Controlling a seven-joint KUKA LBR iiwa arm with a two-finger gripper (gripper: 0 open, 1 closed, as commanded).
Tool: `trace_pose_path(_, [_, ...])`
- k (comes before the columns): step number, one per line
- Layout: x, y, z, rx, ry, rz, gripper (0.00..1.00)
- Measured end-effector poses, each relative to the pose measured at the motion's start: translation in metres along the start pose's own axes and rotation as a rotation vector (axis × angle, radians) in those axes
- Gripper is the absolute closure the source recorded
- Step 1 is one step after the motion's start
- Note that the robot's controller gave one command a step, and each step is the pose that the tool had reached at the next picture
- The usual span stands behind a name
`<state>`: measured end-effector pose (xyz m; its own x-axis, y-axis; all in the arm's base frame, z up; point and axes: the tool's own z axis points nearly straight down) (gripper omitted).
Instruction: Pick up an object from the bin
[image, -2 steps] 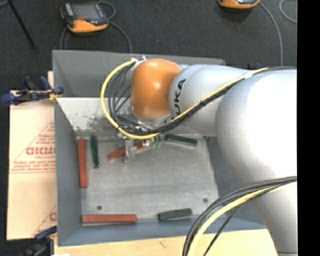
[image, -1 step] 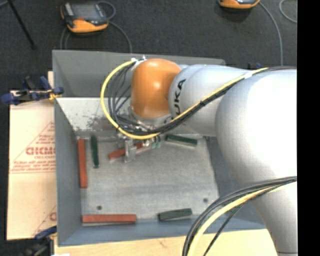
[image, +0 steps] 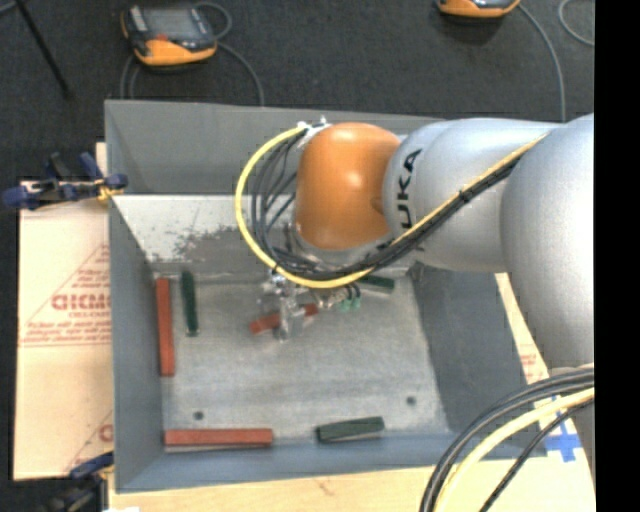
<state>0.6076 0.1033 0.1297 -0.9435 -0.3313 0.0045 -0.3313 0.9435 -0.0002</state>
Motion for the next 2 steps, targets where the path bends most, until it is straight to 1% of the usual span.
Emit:
trace_pose_path(1, [0.012, 0.002, -0.032, 0.001, -0.012, 0.011, 1.0])
trace_pose_path(2, [-0.038, 0.016, -0.123, 0.0, -0.01, 0.023, 1.0])
